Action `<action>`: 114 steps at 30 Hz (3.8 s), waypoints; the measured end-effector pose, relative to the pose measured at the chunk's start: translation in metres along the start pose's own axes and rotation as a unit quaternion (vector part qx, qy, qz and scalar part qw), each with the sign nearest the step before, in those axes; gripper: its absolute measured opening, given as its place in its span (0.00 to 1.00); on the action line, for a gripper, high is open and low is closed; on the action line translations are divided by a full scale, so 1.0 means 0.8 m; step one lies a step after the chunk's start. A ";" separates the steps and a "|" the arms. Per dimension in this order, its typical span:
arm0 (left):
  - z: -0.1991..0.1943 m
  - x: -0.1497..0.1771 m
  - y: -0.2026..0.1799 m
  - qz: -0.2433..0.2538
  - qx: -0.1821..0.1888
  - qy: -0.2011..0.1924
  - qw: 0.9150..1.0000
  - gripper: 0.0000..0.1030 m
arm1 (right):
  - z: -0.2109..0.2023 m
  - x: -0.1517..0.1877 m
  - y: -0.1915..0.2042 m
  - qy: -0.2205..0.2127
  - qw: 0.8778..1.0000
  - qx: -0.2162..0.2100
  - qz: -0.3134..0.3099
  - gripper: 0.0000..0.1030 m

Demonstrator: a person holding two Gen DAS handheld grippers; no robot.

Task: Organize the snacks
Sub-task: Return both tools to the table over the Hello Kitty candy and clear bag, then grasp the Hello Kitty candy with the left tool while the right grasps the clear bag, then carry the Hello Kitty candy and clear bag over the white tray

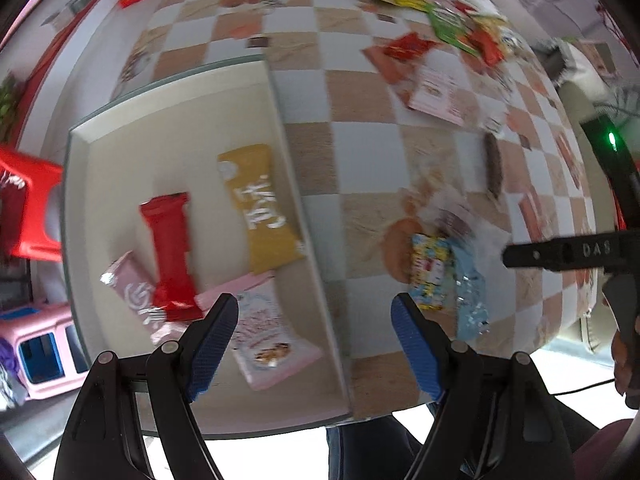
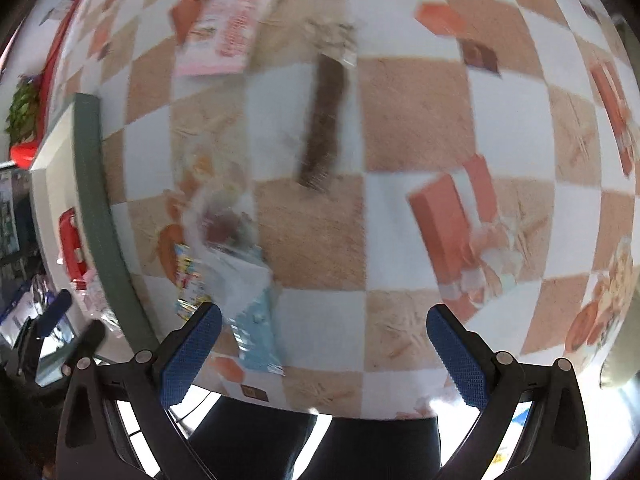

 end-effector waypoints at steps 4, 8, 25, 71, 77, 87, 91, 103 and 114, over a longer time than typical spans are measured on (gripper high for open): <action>-0.002 0.004 -0.010 0.013 -0.003 -0.001 1.000 0.79 | 0.008 -0.012 0.028 0.003 0.999 0.001 -0.036 1.00; -0.006 0.011 -0.010 0.015 -0.005 0.002 1.000 0.79 | 0.032 -0.028 0.049 0.013 0.998 0.020 -0.066 1.00; 0.015 -0.004 -0.091 0.080 0.014 0.024 0.996 0.79 | -0.016 0.007 -0.130 -0.023 0.995 0.057 0.079 1.00; 0.047 -0.027 -0.143 0.085 -0.038 0.030 0.995 0.28 | 0.021 -0.007 0.021 0.040 0.963 0.119 -0.237 1.00; 0.055 -0.031 -0.138 0.073 -0.039 0.036 0.996 0.30 | 0.041 -0.009 0.037 0.060 0.959 0.140 -0.238 0.94; 0.055 -0.033 -0.130 0.080 -0.025 0.046 0.995 0.27 | 0.000 -0.012 0.037 0.032 0.979 0.083 -0.185 0.41; 0.044 -0.038 -0.124 0.078 -0.013 0.032 0.996 0.27 | -0.022 -0.004 0.027 0.011 0.992 0.017 -0.126 0.41; -0.002 -0.063 -0.069 0.013 0.016 -0.014 1.000 0.27 | -0.069 0.003 0.018 -0.021 0.996 -0.033 -0.076 0.42; -0.014 -0.047 -0.023 -0.034 0.003 -0.021 0.999 0.27 | -0.049 -0.003 0.048 -0.013 0.994 -0.033 -0.107 0.42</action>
Point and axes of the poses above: each gripper's, at about its wrist camera, not at the fingertips, and z roughly the way its jaws point, y to its left, x to its underside, the point moved 3 cm from there along z, roughly the way its jaws point, and after that the axes turned 15 degrees about -x, right-handed, at the moved point
